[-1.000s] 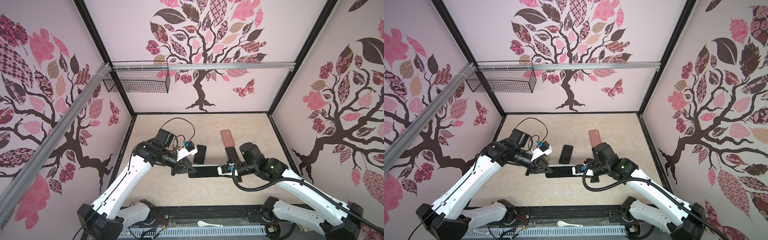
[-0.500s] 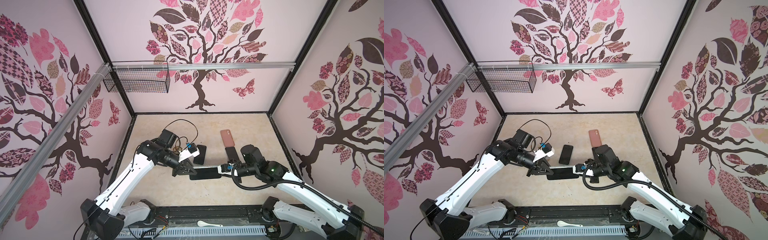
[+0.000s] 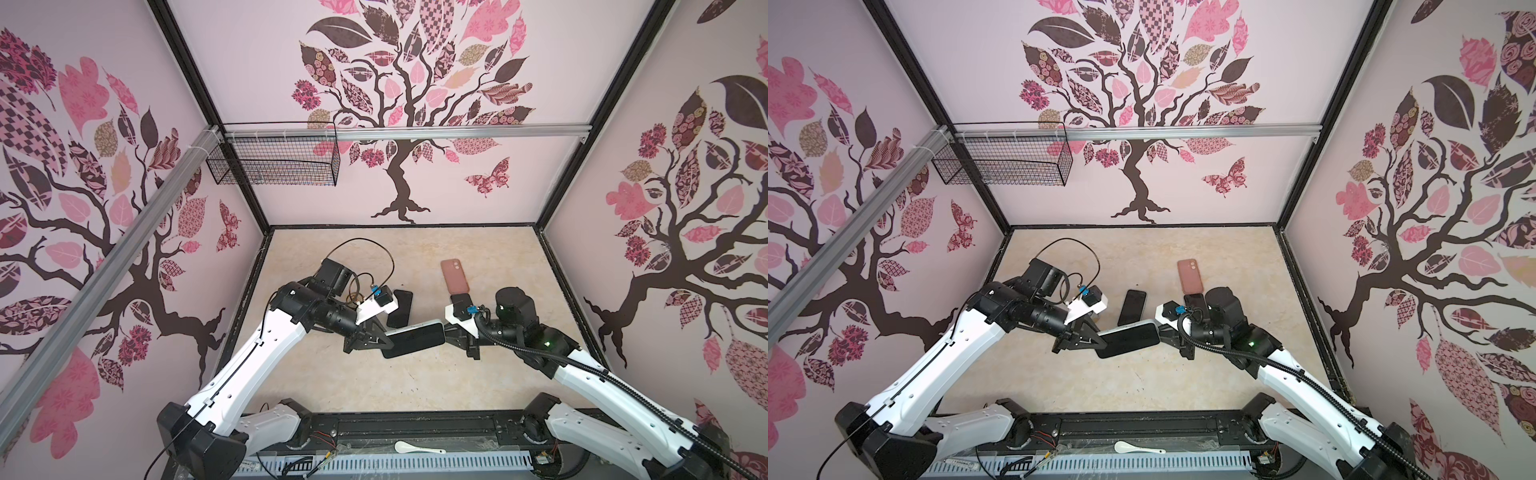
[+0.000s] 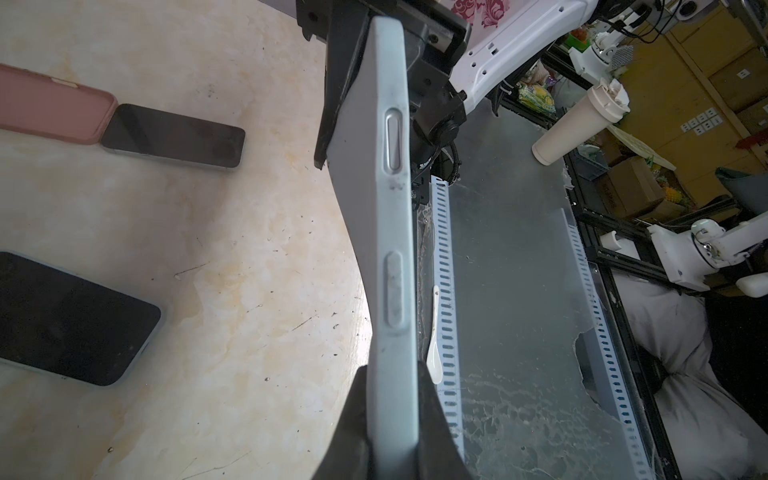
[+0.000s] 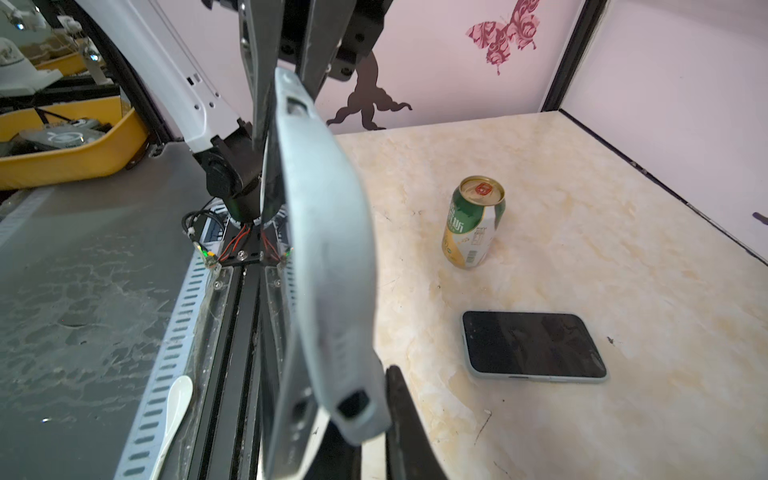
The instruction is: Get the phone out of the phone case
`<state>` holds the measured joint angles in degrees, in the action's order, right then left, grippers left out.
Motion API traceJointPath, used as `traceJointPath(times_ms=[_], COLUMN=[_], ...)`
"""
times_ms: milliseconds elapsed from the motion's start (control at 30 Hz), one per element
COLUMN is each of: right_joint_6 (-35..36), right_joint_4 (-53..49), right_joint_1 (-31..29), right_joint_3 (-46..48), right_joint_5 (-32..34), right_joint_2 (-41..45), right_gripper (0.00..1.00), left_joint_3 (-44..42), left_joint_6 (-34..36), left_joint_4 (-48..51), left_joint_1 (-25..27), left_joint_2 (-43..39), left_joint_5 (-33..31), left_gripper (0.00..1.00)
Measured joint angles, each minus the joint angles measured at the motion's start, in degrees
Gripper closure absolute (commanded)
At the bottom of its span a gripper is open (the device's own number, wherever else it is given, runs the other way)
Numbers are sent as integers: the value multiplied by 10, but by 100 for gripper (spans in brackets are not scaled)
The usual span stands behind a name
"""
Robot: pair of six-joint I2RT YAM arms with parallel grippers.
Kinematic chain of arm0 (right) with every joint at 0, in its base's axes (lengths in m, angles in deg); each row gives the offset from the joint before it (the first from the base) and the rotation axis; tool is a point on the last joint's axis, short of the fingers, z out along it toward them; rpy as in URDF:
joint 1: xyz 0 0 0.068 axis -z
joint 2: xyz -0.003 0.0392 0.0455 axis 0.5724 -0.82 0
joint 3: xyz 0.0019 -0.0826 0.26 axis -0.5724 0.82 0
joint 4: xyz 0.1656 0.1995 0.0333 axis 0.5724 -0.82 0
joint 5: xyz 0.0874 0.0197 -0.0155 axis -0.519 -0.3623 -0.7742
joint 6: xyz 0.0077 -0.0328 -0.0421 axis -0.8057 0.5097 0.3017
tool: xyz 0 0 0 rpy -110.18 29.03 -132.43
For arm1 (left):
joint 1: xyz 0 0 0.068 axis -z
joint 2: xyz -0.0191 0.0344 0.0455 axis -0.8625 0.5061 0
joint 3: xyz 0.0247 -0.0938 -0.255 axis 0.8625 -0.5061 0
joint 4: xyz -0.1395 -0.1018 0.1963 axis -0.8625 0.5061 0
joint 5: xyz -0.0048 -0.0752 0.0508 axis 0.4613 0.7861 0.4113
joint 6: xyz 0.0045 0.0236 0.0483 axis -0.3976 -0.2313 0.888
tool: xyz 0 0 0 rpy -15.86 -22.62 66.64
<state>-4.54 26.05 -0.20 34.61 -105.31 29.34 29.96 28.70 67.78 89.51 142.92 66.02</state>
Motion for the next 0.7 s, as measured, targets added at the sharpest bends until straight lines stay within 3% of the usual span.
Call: traceJointPath(times_ms=[300, 500, 567, 633, 700], right_joint_6=[-87, -121, -137, -146, -152], right_joint_4=[61, 85, 103, 116, 125], right_joint_1=[7, 7, 7, 8, 8], right_joint_3=[0, 0, 0, 0, 0], right_joint_5=[-9, 27, 41, 61, 80], right_joint_2=[-1, 12, 21, 31, 38], right_gripper=[100, 100, 74, 56, 45], left_joint_3=[0, -32, -50, -65, -75], left_joint_6=[-7, -71, -101, -128, -155], left_joint_4=[11, -79, -125, -162, -198], left_joint_1=[0, 2, 3, 3, 3], left_joint_2=[-6, -62, -86, -105, -118], left_joint_5=[-11, -42, -45, -45, -49], left_gripper=[100, 100, 100, 100, 100])
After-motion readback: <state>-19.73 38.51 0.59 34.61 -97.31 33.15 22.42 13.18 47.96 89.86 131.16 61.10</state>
